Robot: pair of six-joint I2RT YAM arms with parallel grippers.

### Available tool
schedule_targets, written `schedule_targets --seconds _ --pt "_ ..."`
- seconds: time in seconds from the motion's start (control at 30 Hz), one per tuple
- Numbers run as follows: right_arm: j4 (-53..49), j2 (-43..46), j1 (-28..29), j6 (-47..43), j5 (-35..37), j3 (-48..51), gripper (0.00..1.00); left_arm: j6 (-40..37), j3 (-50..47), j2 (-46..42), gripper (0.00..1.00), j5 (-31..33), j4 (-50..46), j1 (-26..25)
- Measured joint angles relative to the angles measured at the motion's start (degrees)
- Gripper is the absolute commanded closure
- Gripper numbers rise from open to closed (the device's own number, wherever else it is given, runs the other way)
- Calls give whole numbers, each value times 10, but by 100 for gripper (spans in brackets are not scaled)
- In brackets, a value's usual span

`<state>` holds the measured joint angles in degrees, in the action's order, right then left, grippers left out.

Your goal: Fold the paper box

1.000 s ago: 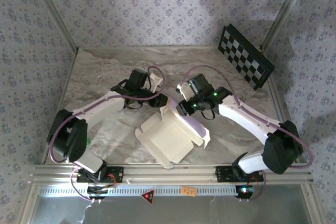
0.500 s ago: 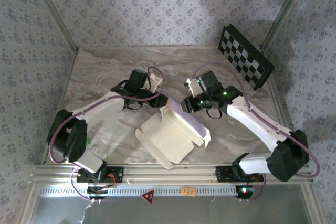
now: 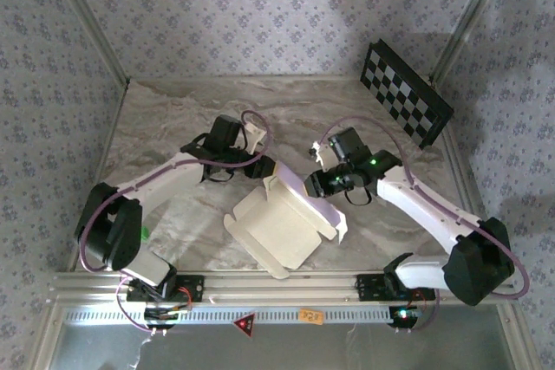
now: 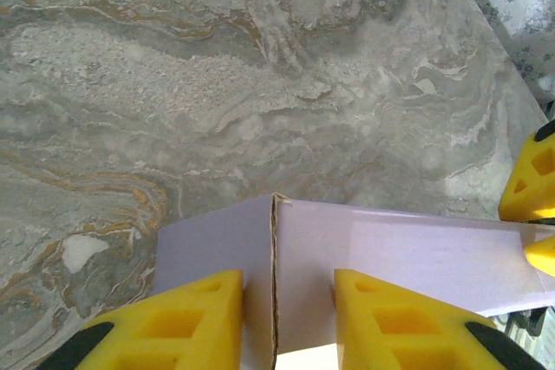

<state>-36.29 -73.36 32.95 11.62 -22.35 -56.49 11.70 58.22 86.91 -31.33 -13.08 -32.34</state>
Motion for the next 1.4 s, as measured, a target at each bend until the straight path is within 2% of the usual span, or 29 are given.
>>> schedule_targets --seconds 0.3,0.4,0.57,0.77,1.0,1.4 --pt "46 -89 5 0 -14 -63 76 7 -54 -66 68 30 -3 44" --pt "51 -117 15 -3 -13 -91 73 6 -61 -76 68 35 -7 56" --pt "48 -134 22 -6 -11 -127 68 0 -62 -76 67 30 -6 58" --pt "49 -164 22 -11 -14 -171 67 -14 -61 -66 68 19 5 60" --pt "41 -196 22 -23 -17 -177 67 -27 -54 -54 68 4 10 61" --pt "38 -196 22 -26 -30 -165 71 -44 -31 -28 68 -15 10 61"
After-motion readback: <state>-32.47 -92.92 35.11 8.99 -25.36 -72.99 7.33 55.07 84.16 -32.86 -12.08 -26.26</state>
